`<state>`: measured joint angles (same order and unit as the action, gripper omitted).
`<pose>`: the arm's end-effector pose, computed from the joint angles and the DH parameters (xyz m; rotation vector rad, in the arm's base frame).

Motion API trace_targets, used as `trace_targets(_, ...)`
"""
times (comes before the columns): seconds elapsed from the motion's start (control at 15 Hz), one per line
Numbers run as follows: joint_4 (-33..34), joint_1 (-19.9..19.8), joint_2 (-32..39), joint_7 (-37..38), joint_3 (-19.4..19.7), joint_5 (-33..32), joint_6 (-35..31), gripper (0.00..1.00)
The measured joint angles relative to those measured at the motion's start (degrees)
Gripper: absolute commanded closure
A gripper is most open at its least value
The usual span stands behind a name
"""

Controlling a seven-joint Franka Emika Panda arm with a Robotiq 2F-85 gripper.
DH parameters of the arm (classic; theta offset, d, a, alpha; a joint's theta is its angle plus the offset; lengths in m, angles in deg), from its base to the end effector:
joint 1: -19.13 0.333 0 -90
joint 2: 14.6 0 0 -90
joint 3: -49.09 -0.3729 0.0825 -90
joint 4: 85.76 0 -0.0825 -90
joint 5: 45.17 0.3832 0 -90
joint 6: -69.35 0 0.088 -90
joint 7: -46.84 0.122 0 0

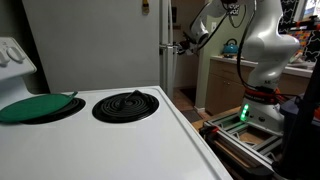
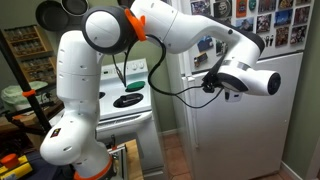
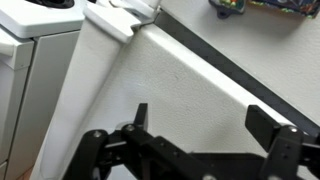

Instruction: Close the fridge door

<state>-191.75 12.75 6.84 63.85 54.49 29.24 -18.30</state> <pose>0.6251 -0.0003 0.4021 -1.6333 0.8687 0.6970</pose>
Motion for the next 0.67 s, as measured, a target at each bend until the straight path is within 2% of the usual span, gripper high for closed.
trace_targets(0.33,-1.37,1.54,0.67,1.62,-0.78,4.56,-3.15,0.0)
trace_targets(0.67,-2.3,2.25,1.04,3.84,-1.47,8.0,-3.5,0.0)
